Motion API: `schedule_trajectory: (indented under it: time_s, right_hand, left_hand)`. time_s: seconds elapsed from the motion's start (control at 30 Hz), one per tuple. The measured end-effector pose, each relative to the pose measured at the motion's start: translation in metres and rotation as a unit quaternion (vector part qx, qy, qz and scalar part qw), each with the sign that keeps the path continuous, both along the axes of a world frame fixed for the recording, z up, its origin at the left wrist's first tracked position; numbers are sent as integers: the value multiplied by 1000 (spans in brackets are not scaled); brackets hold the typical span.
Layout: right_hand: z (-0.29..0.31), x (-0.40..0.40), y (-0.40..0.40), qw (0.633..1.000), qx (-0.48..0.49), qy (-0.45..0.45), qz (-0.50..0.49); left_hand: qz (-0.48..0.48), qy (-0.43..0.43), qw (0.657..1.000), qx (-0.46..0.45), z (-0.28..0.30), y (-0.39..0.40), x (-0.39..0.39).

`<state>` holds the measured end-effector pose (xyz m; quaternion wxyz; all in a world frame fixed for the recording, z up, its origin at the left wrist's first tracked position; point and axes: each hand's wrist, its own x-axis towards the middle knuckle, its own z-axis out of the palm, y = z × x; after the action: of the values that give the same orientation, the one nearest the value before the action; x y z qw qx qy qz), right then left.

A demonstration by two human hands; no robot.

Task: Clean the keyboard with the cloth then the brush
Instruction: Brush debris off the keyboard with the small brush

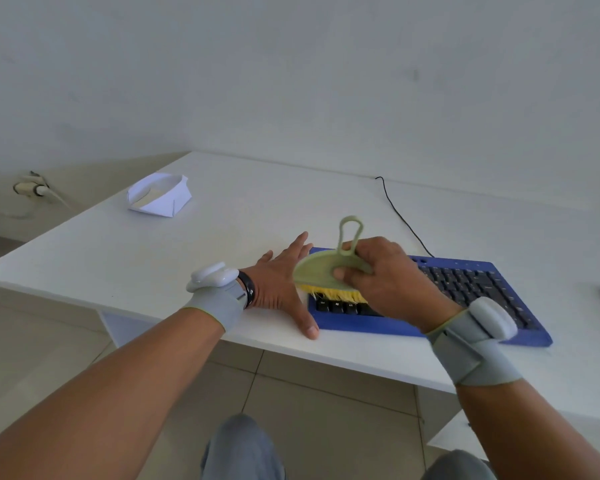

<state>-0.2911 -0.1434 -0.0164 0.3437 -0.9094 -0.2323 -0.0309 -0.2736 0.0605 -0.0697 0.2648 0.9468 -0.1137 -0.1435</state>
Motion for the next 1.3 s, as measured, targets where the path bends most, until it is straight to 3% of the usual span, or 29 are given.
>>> schedule_trajectory:
  time_s: [0.17, 0.33, 0.5, 0.6, 0.83, 1.13, 1.3]
  right_hand:
    - [11, 4, -22, 989, 130, 57, -41]
    - [26, 2, -44, 998, -8, -38, -59]
    - [38, 1, -50, 991, -18, -109, -69]
    - [42, 1, -52, 990, -1, -128, -55]
    - [43, -2, -58, 988, 24, -144, -48]
    - [32, -1, -83, 992, 48, -92, -68]
    - [5, 5, -109, 992, -81, -16, -100]
  left_hand:
    - [2, 4, 1000, -12, 7, -3, -4]
    - [-3, 52, 996, -67, 21, 3, 3]
    - [32, -127, 969, -208, 71, -13, -1]
    - [-9, -202, 963, -179, 95, -35, -8]
    - [-44, -254, 955, -147, 101, -71, -6]
    - [-10, -264, 955, -136, 90, -72, -3]
    - [68, -300, 939, -154, 79, -64, 3]
